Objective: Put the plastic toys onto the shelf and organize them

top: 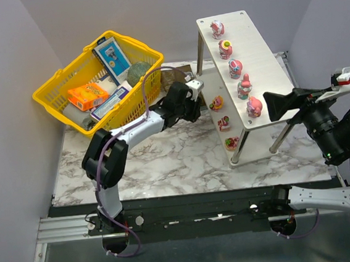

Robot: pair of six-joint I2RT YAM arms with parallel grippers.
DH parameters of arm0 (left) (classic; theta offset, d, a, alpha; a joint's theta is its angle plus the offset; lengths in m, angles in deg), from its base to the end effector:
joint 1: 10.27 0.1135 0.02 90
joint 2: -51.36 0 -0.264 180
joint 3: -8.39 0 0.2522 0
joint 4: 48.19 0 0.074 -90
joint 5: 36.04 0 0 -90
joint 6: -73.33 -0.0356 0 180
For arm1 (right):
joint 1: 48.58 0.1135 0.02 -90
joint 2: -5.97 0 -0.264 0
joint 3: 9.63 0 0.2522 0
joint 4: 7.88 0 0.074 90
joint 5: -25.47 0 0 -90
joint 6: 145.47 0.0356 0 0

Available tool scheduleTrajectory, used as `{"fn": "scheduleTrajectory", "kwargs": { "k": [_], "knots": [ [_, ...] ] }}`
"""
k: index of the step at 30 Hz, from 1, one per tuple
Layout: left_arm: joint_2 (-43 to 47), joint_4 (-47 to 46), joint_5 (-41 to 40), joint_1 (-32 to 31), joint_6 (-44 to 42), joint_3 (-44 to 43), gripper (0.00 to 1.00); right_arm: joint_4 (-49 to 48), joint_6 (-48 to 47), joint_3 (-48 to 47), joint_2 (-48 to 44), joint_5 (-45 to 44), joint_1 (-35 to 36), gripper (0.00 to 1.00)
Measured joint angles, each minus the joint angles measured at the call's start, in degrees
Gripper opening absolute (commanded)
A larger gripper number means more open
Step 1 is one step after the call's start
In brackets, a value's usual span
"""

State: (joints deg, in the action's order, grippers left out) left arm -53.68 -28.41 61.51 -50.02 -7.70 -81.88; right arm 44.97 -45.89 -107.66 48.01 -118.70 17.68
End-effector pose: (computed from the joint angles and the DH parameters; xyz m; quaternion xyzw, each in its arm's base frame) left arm 0.3218 -0.2737 0.2422 0.2639 0.8435 -0.2446 0.3989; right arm 0.0505 0.0430 0.5045 0.0005 0.6957 0.1504 0.7024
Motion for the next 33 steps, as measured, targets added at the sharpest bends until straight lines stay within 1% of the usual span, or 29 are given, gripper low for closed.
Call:
{"fn": "scheduleTrajectory", "kwargs": {
  "k": [8,14,24,33],
  "knots": [
    [-10.5,4.1,0.8,2.0,-3.2,-14.6,0.06,-0.8,-1.5,0.0,-0.3,-0.8,0.0,0.97],
    [-16.3,6.6,2.5,2.9,-4.9,-23.1,0.06,-2.1,-3.0,0.0,-0.3,-2.0,0.0,0.97],
    [-20.6,7.0,3.8,4.2,-4.8,-28.4,0.06,-2.2,-3.7,0.0,-0.3,-3.2,0.0,0.97],
    [-25.2,8.0,5.1,4.7,-5.6,-35.7,0.06,-2.2,-3.7,0.0,-0.3,-3.5,0.0,0.97]
  ]
}}
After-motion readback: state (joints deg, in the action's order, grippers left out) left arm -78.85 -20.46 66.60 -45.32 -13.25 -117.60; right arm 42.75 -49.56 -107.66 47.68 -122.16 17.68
